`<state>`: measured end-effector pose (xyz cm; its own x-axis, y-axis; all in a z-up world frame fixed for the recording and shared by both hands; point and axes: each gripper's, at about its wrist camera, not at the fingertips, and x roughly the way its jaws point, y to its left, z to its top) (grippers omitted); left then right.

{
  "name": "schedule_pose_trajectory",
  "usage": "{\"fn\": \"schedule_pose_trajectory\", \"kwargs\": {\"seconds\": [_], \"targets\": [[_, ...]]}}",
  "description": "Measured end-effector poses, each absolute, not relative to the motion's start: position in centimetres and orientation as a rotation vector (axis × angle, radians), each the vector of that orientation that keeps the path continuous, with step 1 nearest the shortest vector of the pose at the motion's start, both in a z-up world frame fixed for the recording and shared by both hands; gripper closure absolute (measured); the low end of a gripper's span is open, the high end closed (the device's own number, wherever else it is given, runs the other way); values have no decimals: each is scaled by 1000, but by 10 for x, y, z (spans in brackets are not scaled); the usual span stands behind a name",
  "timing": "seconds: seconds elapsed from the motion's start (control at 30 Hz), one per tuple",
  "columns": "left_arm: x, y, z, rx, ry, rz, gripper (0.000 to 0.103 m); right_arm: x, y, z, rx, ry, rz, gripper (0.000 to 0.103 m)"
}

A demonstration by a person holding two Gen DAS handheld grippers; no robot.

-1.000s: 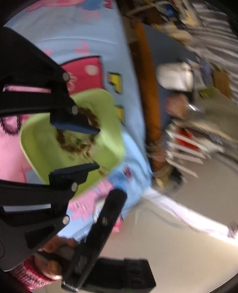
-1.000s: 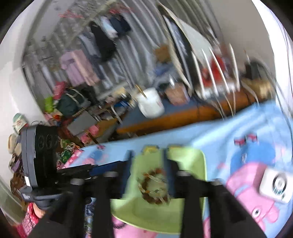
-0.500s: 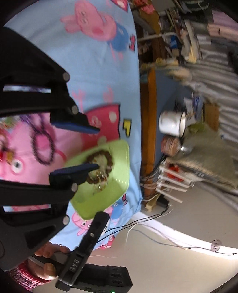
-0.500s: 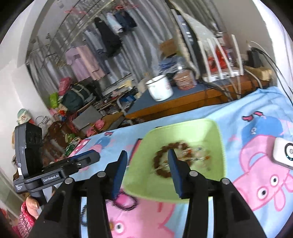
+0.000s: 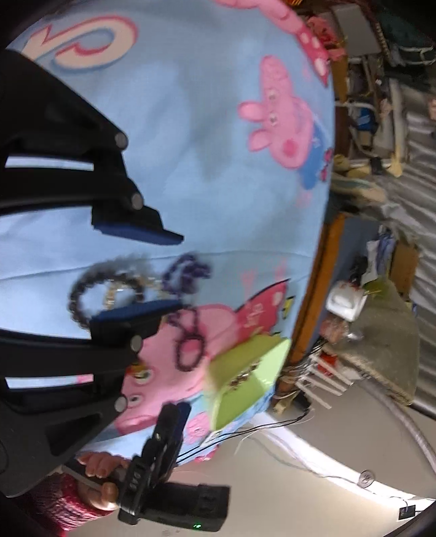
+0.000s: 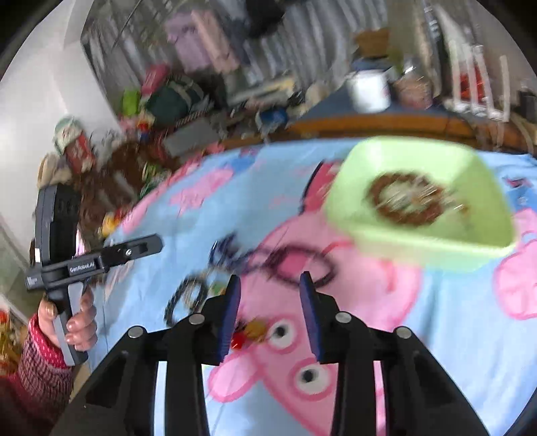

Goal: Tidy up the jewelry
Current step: 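Move the open left gripper back over the jewelry pile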

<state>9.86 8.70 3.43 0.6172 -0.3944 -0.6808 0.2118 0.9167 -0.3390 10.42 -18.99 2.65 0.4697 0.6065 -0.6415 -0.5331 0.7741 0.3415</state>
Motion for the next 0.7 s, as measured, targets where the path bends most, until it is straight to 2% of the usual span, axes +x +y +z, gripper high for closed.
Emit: {"fn": "schedule_pose_trajectory", "kwargs": {"seconds": [0.2,0.33,0.47,0.7], "targets": [[94,59,-2,-143,900,-390,71,96,-156,8,-57,860,683,100],[92,76,0,-105,867,-295,72,107,-190,10,-25,809,509,100],[93,116,7,-199,842,-220,72,97,-209,27,77,767,558,100],[83,109,24,-233,795,-321,71,94,-148,27,-33,808,707,100]]}}
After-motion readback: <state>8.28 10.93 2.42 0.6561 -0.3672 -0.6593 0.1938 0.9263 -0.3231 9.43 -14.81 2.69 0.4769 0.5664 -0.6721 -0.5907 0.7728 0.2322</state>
